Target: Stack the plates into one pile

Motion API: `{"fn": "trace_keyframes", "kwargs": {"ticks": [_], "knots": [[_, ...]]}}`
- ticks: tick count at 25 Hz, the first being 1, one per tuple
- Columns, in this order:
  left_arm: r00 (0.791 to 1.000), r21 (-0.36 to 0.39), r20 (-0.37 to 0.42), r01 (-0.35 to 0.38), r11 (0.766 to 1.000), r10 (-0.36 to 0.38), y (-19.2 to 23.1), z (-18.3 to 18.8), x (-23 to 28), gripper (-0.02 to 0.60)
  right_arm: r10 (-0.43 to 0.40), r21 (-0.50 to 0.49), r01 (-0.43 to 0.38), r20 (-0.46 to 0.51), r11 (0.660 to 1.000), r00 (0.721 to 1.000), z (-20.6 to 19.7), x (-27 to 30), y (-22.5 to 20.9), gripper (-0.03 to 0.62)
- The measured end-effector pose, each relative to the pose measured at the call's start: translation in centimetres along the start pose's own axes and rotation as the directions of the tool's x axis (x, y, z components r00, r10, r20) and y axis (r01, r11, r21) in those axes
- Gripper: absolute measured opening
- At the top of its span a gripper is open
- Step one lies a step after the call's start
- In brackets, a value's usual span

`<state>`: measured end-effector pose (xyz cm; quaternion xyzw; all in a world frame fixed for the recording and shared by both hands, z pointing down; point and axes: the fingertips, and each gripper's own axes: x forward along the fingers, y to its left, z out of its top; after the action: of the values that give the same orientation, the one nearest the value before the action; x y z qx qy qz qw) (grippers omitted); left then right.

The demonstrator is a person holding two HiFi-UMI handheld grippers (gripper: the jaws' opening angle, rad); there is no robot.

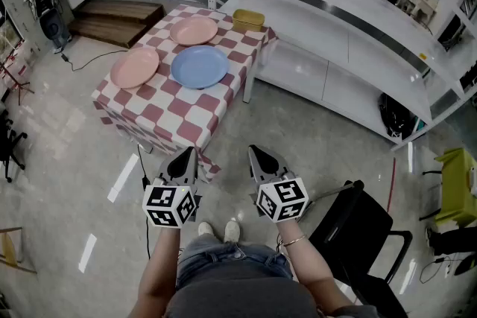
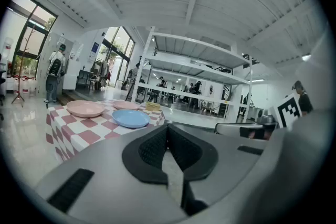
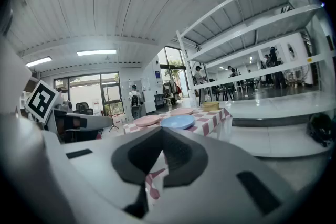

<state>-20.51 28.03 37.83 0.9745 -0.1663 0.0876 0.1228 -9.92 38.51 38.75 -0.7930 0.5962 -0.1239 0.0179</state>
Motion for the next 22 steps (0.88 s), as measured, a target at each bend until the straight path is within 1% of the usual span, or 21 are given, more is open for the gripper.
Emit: {"fn": "trace_keyframes", "kwargs": {"ticks": [8, 14, 17, 22], "knots": [[1.000, -0.010, 0.000, -0.001, 1.000, 0.001, -0.1, 0.1, 0.1, 0.015, -0.013, 0.001, 0.013, -0.001, 1.000, 1.000, -0.2, -0.1, -0.3, 0.008], [1.000, -0.011, -0.004, 0.000, 1.000, 0.000, -0.4, -0.3, 0.2, 0.015, 0.008, 0.020, -0.008, -0.002, 1.000, 1.000, -0.2, -0.2, -0.4, 0.009], [1.000, -0.008, 0.001, -0.006, 1.000, 0.006, -0.6, -0.1, 0.6, 0.015, 0.013, 0.030, -0.013, -0.002, 0.999, 1.000, 0.0, -0.2, -1.2, 0.009], [1.000, 0.000, 0.018, -0.016, 1.000, 0.016, -1.1, 0.3, 1.0, 0.015, -0.009, 0.053, 0.008, 0.015, 0.999, 1.000, 0.4, -0.6, -2.9, 0.009]]}}
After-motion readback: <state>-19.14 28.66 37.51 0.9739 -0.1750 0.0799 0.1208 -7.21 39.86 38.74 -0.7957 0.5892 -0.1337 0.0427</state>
